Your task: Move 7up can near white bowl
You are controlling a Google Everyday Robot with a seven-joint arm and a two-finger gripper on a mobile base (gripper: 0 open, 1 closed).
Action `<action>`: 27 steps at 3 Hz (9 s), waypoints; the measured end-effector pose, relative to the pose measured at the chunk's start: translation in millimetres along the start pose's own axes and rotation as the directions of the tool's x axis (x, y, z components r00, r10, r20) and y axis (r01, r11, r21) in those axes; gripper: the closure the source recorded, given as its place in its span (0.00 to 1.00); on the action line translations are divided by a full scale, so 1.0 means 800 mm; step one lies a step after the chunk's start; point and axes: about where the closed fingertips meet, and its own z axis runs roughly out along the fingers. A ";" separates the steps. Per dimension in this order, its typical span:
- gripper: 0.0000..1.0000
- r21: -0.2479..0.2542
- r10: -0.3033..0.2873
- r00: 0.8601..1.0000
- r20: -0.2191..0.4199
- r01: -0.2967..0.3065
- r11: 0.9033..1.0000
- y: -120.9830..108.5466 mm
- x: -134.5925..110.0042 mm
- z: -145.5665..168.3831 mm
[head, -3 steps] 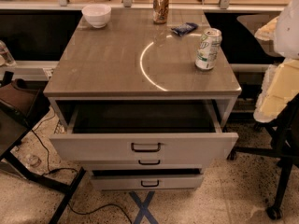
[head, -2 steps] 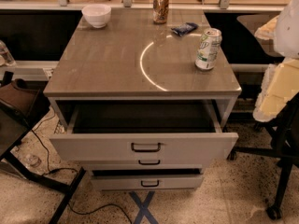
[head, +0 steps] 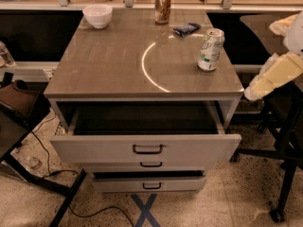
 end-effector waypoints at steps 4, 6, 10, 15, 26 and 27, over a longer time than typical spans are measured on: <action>0.00 0.117 0.145 0.902 0.408 -0.209 0.971 -0.120 0.004 0.058; 0.00 -0.097 0.317 0.732 0.603 -0.327 0.940 -0.124 -0.034 0.149; 0.54 -0.148 0.277 0.559 0.781 -0.265 0.953 -0.154 -0.096 0.205; 1.00 -0.151 0.288 0.516 0.807 -0.291 0.945 -0.218 -0.228 0.125; 1.00 0.045 0.189 0.699 0.689 -0.302 0.952 -0.273 -0.466 0.458; 0.99 0.051 0.200 0.737 0.645 -0.304 0.951 -0.263 -0.467 0.483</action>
Offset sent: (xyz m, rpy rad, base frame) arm 0.1450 -0.0728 0.0086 0.5218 -0.4496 -0.1511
